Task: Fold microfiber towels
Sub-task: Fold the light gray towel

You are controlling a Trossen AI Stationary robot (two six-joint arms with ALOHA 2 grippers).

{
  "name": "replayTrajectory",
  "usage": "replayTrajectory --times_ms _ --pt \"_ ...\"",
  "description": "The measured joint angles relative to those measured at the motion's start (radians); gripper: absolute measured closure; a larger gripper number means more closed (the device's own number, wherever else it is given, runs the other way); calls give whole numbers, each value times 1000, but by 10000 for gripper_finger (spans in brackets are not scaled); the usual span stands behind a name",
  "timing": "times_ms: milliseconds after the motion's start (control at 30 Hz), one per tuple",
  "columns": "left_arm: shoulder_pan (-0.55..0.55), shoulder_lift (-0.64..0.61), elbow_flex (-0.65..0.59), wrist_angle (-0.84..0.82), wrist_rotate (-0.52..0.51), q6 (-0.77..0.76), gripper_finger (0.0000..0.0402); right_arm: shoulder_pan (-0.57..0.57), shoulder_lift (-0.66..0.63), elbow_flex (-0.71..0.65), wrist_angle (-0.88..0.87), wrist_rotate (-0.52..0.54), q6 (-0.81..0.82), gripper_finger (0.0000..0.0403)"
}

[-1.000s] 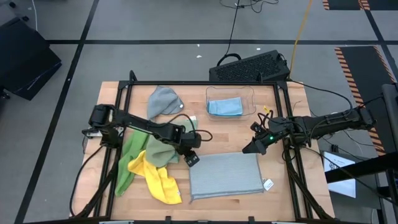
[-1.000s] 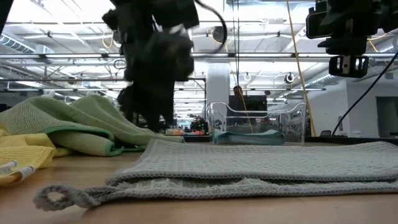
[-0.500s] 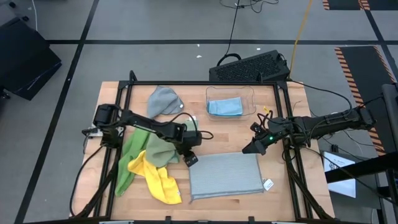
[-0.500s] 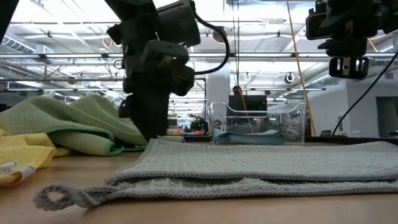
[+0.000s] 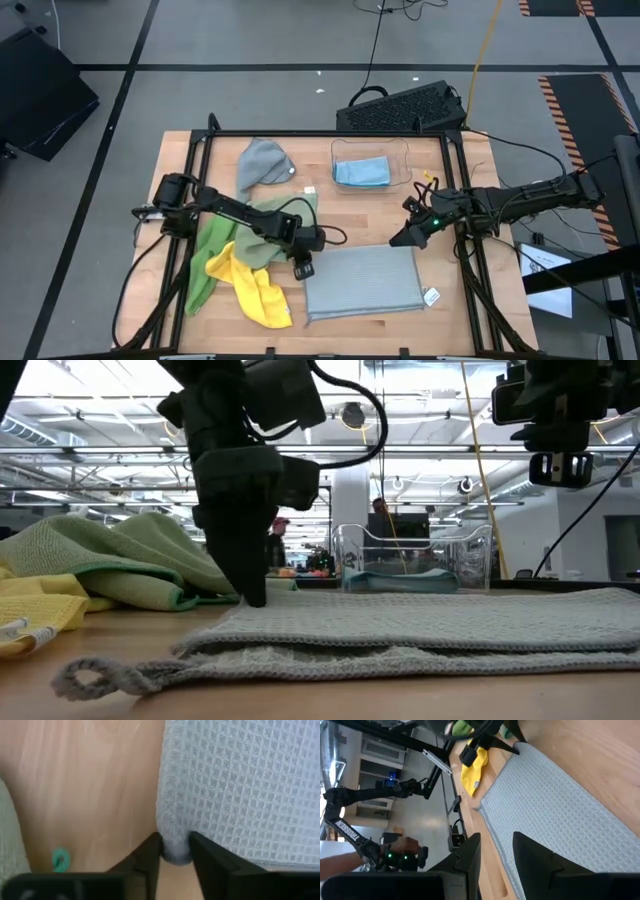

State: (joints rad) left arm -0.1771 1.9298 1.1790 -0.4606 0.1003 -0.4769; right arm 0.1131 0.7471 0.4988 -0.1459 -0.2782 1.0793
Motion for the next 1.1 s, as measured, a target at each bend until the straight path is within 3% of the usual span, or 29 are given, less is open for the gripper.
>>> replayTrajectory --times_ms 167,300,467,733,867,1100 --pt "-27 -10 15 12 -23 64 389 -1 36 0 51 81 36 298" --pt "-56 -12 68 -65 -55 55 390 -1 143 0 164 94 3 298" --pt "-108 -12 172 -192 -165 39 395 -1 338 0 374 93 -95 286" --pt "-162 -14 304 -277 -257 73 392 -9 622 1 803 121 -316 207" --pt "-173 -14 326 -297 -279 73 391 -43 765 31 877 -9 -369 182" --pt "-171 -14 330 -296 -290 102 390 -65 971 213 881 -199 -506 189"
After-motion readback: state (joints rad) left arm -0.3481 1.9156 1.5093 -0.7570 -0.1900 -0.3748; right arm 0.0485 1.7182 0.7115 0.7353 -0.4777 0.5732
